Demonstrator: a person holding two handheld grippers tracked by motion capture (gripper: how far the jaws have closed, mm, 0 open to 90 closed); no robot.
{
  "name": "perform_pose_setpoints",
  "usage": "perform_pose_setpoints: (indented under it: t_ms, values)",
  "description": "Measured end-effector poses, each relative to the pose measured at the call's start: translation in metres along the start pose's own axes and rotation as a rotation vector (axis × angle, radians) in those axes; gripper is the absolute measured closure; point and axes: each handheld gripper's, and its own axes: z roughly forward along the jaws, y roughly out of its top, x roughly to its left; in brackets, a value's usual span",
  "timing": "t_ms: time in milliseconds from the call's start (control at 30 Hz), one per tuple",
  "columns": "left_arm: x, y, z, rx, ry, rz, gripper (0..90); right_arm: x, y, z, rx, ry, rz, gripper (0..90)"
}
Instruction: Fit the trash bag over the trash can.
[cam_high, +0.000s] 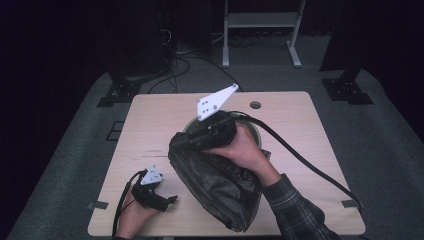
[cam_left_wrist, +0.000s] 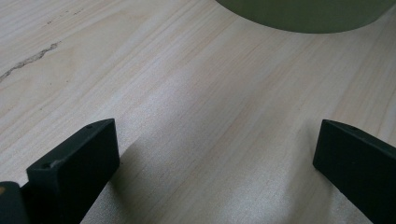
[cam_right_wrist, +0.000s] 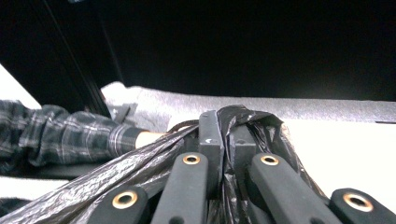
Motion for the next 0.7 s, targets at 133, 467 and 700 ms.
perform_pose_setpoints:
  t_ms: [133, 467, 700]
  values:
    - [0.000, 0.000, 0.000, 0.001, 0.000, 0.001, 0.0, -0.010, -0.007, -0.005, 0.018, -0.033, 0.032, 86.1]
    - [0.000, 0.000, 0.000, 0.000, -0.001, 0.001, 0.0, -0.030, -0.021, -0.005, 0.091, -0.116, 0.083, 85.5]
    - [0.000, 0.000, 0.000, 0.000, -0.001, 0.001, 0.0, -0.037, -0.028, -0.005, 0.140, -0.169, 0.120, 64.0]
